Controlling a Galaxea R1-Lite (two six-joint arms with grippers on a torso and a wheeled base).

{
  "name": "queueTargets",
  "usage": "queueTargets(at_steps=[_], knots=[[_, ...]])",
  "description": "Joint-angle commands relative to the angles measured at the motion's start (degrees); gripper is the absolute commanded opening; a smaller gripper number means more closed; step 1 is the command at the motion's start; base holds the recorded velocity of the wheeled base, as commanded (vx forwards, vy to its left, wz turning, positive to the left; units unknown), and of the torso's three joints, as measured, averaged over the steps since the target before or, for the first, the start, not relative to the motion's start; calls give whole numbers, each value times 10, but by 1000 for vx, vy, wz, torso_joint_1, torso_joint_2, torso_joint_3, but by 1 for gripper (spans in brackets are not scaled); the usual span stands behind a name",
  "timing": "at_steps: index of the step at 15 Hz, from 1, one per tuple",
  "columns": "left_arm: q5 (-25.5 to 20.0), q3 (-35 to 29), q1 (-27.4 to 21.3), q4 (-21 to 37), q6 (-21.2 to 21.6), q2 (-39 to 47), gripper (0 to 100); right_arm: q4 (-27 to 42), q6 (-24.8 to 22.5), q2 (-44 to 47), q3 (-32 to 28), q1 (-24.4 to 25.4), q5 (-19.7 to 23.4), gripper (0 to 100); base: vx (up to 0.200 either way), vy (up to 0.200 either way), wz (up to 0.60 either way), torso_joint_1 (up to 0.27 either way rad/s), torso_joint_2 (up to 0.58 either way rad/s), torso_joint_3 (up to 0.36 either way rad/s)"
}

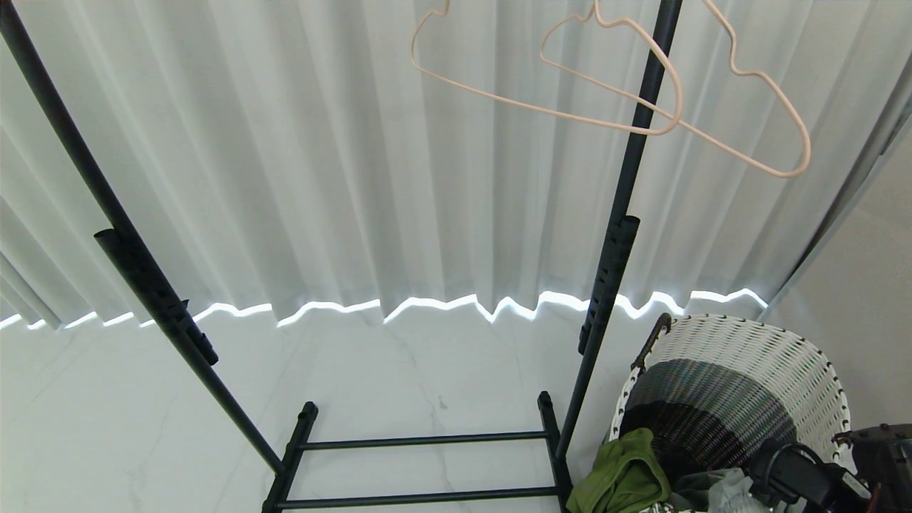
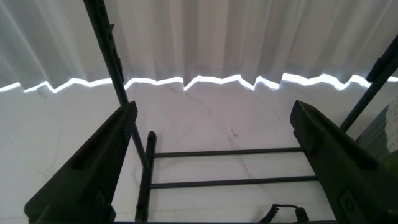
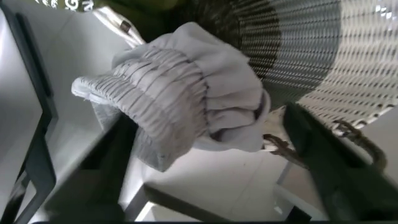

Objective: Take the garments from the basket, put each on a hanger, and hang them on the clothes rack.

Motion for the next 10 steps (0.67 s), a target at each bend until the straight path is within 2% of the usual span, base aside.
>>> queueTargets(at_steps=[1, 9, 10], knots=[[0, 0, -1, 0, 0, 0, 100, 0, 1, 23, -2, -1, 0, 0, 0, 0, 0, 0, 0, 0], [0, 0, 0, 0, 0, 0, 100, 0, 4, -6, -3, -3, -7, 0, 0, 0, 0, 0, 0, 0], [0, 0, 0, 0, 0, 0, 100, 6, 3, -58, -7, -3, -57, 0, 0, 0, 0, 0, 0, 0]])
